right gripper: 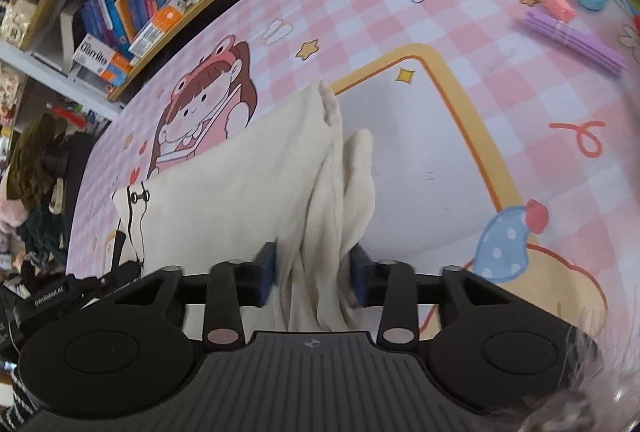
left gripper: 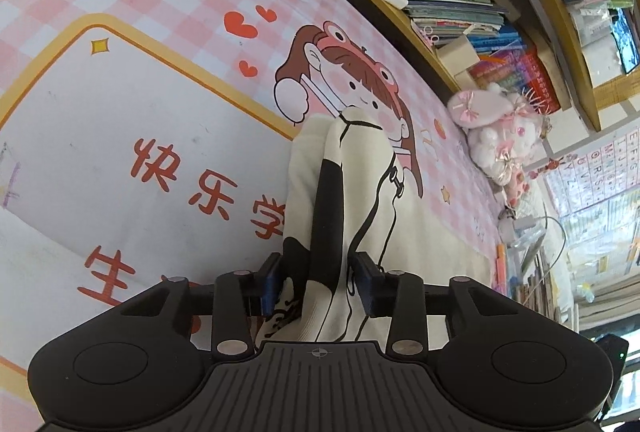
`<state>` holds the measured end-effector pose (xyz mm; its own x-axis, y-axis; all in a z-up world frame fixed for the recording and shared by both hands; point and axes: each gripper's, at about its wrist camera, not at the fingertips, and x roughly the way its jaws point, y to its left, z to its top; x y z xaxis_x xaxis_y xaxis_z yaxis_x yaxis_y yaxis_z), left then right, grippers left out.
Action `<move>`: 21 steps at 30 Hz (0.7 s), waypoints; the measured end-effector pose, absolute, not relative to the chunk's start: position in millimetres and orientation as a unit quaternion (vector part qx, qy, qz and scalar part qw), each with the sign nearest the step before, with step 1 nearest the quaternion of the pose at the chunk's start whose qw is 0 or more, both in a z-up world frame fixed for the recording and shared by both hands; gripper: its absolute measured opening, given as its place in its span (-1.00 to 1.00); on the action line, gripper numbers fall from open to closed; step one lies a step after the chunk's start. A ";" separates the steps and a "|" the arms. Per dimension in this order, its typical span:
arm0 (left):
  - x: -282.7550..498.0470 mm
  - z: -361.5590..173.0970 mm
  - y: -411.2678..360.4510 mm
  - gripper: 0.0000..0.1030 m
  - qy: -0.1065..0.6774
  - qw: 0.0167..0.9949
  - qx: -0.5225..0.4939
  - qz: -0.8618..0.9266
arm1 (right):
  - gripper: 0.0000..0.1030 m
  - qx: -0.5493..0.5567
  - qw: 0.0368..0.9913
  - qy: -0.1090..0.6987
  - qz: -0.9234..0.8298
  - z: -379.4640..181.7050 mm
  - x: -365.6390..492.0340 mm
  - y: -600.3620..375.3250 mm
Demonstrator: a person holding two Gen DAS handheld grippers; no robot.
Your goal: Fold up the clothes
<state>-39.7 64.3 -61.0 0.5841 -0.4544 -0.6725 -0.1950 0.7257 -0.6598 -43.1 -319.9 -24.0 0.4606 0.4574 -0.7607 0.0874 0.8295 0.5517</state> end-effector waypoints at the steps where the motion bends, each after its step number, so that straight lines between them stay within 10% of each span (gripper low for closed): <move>1: -39.6 -61.1 63.7 -0.36 0.450 0.813 -0.361 -0.080 | -0.48 0.267 0.811 0.507 0.118 -24.7 -42.3 -319.6; 6: -40.2 -58.4 59.3 -0.64 0.449 0.815 -0.358 -0.078 | -0.62 0.258 0.812 0.505 0.140 -21.2 -38.5 -319.9; 21: -43.5 -34.7 42.2 -0.66 0.422 0.831 -0.356 -0.062 | -0.67 0.209 0.835 0.475 0.180 2.4 -27.5 -326.0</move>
<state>-43.5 42.2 -34.7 0.6362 -0.4032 -0.6578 -0.1978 0.7388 -0.6442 -27.5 -326.0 2.4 0.4836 0.4996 -0.7188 -0.1019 0.8477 0.5206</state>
